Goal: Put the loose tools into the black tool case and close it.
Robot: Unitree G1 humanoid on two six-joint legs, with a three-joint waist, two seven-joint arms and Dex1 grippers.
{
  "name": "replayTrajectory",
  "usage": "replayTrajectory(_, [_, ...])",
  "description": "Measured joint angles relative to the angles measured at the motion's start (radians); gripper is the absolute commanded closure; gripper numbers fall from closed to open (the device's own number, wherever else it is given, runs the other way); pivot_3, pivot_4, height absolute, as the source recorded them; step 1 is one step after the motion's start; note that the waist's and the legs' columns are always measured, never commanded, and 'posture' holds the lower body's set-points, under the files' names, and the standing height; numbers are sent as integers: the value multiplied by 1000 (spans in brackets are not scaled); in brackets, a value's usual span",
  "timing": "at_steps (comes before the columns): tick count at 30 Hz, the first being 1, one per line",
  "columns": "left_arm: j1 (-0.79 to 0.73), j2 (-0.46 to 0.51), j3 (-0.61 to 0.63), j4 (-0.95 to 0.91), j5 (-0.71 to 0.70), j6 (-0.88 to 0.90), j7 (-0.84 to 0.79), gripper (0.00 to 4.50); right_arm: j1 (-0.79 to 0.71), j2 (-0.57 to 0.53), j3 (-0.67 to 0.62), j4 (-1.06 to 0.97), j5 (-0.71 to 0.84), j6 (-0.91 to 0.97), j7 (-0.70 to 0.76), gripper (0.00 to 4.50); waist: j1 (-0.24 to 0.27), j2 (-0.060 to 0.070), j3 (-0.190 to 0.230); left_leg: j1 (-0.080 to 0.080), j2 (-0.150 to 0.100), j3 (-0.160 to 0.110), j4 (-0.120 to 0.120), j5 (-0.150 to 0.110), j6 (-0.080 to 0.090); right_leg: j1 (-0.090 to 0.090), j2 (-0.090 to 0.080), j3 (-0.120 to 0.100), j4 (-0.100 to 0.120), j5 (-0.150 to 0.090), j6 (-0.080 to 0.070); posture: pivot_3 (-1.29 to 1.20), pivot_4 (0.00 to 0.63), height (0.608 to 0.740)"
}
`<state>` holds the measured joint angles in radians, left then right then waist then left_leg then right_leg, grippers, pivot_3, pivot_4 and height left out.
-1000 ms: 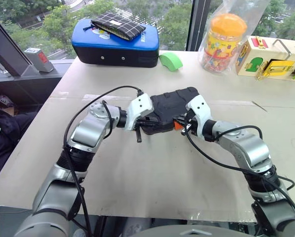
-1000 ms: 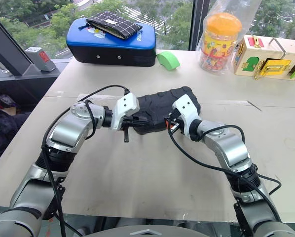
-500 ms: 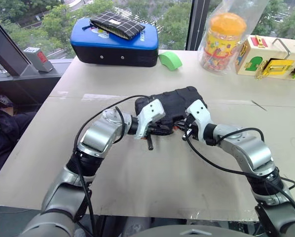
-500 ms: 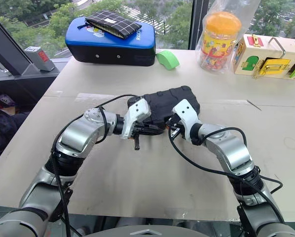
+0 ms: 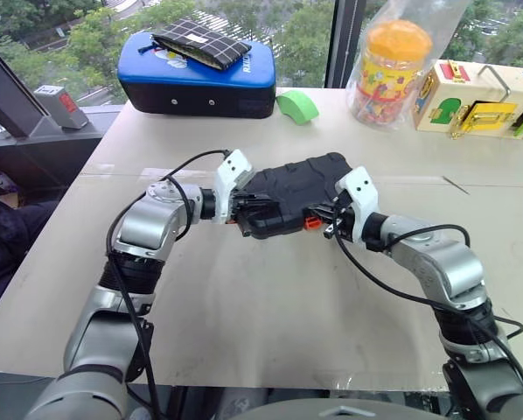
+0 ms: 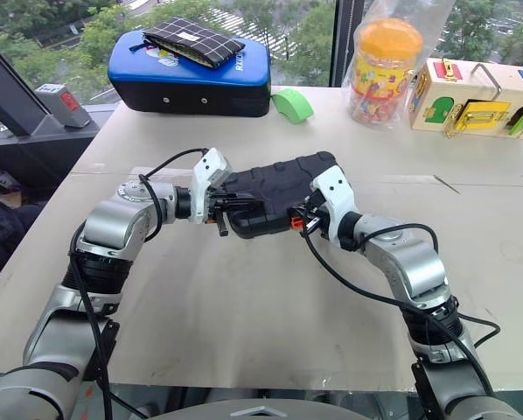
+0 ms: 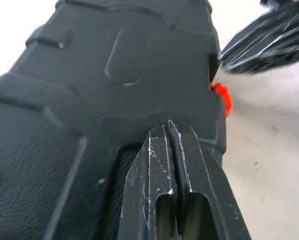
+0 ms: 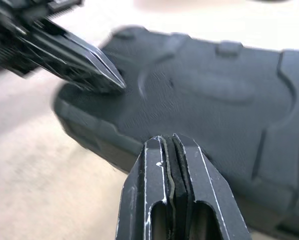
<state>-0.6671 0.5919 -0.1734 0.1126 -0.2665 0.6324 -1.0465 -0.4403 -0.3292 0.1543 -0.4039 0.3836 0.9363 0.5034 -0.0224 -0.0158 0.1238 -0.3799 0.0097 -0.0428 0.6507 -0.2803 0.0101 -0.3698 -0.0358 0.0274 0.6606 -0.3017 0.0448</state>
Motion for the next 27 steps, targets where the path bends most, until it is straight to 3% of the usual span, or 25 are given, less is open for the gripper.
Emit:
replayTrajectory(6, [1,1,-25,51,33,-110,-22,4444,85,-79,9,-75,41,90,14,4500,8,0,-1,1,0,1,1,0,0,1,0,1,0,0,0,0,150,740])
replayTrajectory(11, [-1,1,-26,97,43,-158,-34,4444,105,-93,69,-3,-24,99,-34,4500,7,0,-1,3,-1,1,1,0,0,2,0,1,2,0,0,0,150,740])
replayTrajectory(19, [-11,-2,-36,117,59,-193,-42,4444,55,-7,78,119,-81,10,-76,4500,9,0,-2,3,-1,-1,1,0,0,3,1,-1,1,0,0,0,150,740])
replayTrajectory(27, [-27,-11,-44,160,99,-244,-37,4444,68,65,17,130,-36,24,-77,4500,9,0,-1,7,-2,-4,2,0,0,9,1,-2,2,0,0,0,150,740])
